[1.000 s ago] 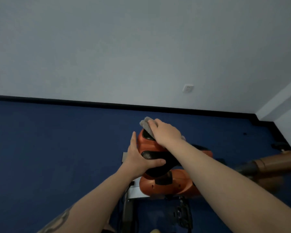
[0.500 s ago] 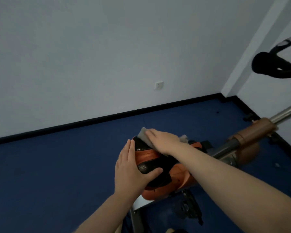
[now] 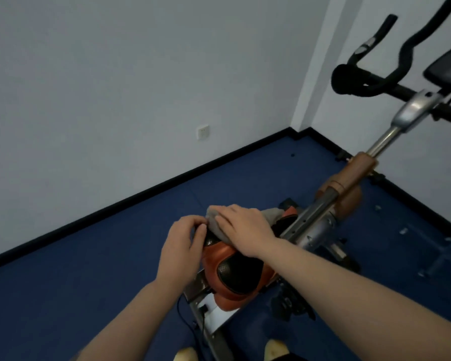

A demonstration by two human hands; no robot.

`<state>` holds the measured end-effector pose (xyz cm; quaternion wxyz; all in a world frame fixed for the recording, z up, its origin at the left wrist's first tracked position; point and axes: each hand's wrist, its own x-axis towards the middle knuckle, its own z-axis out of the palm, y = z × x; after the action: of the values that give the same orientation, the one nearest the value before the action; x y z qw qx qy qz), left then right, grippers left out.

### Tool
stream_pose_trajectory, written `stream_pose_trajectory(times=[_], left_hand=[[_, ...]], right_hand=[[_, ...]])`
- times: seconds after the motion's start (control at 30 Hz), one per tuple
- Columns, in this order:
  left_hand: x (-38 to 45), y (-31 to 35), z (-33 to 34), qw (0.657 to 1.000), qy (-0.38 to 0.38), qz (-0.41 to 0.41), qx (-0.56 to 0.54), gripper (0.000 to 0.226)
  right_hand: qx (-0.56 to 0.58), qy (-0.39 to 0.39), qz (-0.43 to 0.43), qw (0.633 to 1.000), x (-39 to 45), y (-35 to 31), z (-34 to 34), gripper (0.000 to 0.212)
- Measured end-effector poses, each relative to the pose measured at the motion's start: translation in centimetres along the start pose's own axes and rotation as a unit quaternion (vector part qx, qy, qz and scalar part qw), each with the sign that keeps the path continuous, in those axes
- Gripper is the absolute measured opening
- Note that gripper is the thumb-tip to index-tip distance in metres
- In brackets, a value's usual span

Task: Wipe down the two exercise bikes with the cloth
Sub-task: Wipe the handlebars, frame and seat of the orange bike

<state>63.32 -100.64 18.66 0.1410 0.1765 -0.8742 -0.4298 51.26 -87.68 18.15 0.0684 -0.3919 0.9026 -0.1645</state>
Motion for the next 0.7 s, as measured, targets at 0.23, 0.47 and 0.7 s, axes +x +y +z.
stream_pose_trajectory(times=[0.23, 0.47, 0.7], left_hand=[[3.5, -0.1, 1.1, 0.992, -0.100, 0.055, 0.051, 0.013], [5.1, -0.5, 2.4, 0.991, -0.122, 0.054, 0.026, 0.023], [5.3, -1.0, 2.7, 0.992, -0.122, 0.029, -0.013, 0.029]], right_hand=[[-0.133, 0.033, 0.139, 0.981, -0.2, 1.7, -1.0, 0.041], [-0.084, -0.021, 0.183, 0.979, -1.2, 4.9, -2.5, 0.046], [-0.113, 0.050, 0.155, 0.980, -1.2, 1.8, -0.5, 0.045]])
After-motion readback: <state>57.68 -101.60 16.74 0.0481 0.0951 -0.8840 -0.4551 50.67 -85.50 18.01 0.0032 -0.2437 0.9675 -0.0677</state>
